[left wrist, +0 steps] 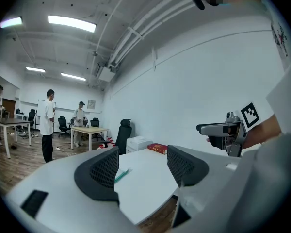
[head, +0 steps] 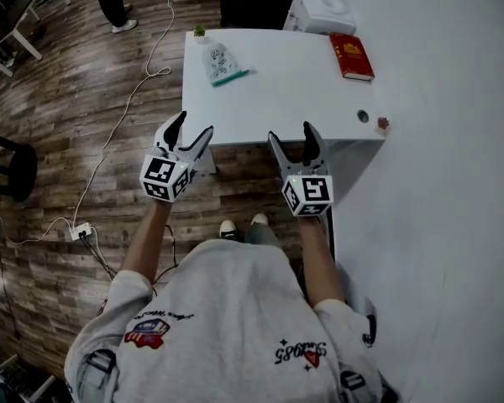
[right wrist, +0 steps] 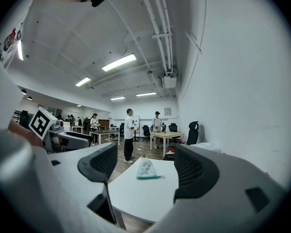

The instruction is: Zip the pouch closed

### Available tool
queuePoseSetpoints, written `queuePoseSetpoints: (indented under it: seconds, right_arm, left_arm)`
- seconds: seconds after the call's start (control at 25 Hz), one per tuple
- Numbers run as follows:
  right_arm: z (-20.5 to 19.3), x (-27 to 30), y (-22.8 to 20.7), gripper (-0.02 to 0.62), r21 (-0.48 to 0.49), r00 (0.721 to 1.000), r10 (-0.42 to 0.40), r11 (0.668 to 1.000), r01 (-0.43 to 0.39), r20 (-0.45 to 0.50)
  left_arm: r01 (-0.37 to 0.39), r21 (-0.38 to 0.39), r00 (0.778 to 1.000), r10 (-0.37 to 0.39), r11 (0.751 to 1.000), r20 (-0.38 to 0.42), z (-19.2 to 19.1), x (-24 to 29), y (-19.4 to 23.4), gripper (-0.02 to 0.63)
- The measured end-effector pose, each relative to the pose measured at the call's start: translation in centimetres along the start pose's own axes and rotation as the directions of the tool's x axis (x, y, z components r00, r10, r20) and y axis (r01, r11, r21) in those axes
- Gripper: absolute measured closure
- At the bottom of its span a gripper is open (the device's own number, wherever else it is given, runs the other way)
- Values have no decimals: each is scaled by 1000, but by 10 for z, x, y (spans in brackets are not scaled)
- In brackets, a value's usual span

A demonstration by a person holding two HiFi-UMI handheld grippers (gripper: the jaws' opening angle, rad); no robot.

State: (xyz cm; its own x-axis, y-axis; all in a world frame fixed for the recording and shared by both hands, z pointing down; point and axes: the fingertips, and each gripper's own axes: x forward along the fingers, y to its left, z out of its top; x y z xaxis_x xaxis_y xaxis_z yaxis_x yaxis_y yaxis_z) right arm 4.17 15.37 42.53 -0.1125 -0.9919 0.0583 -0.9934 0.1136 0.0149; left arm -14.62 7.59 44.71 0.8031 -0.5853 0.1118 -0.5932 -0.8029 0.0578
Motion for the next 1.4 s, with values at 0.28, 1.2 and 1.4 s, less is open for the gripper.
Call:
queuePoseSetpoints:
  seconds: [0.28, 1.2, 1.4]
  right_arm:
    - [-5, 20, -1, 242, 1, 1000, 14, 1000, -14, -14]
    - [-17, 230, -102, 249, 4, 976, 215, 977, -215, -12]
    - [-18, 296, -141, 252, 2, 959, 281, 960, -281, -33]
  left_arm:
    - [-22, -14, 1000, 22, 1000, 1, -2, 8, 20, 308]
    - [-208, -28, 978, 208, 978, -30, 5, 160, 123, 308]
    - [-276, -46, 960, 274, 960, -52, 9, 211, 152, 308]
